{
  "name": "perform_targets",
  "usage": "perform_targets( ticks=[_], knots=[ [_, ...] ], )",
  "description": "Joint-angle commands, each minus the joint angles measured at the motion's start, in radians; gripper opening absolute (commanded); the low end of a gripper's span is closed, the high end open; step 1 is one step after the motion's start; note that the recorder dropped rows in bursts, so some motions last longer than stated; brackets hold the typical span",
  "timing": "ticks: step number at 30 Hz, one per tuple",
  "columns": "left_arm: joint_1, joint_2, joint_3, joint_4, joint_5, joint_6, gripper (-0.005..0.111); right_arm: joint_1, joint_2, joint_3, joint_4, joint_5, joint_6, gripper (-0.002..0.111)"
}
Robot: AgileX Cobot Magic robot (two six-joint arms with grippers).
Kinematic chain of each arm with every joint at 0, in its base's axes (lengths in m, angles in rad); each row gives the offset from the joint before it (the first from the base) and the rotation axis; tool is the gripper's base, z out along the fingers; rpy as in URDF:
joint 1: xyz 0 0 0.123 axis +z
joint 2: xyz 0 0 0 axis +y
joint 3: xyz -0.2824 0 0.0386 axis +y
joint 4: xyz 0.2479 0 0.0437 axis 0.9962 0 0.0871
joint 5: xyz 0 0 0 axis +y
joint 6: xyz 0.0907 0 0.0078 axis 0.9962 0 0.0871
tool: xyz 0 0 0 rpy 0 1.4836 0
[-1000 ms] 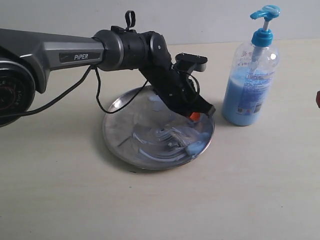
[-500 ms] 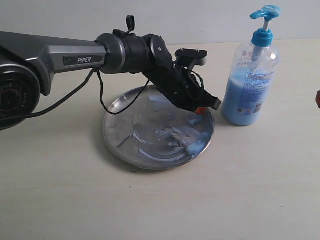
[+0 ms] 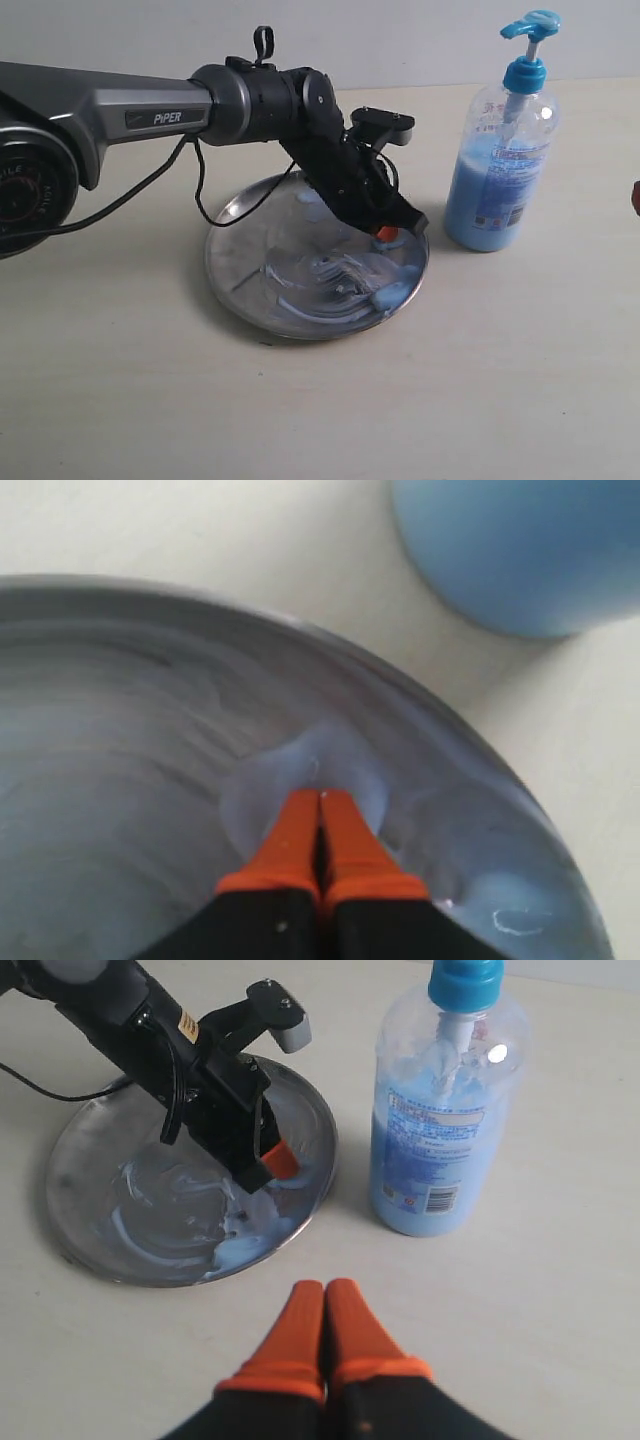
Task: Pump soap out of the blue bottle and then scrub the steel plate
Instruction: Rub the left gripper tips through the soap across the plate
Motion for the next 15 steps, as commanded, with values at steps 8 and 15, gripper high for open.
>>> perform_targets(
  ticks=[8, 15],
  knots=[
    [-0.004, -0.012, 0.0, 0.143, -0.05, -0.113, 0.0, -0.001, -0.004, 0.002, 0.007, -0.014, -0.004, 0.0],
    [-0.007, 0.003, 0.0, 0.042, -0.106, -0.124, 0.0, -0.001, -0.004, 0.002, 0.007, -0.014, -0.004, 0.0]
  ],
)
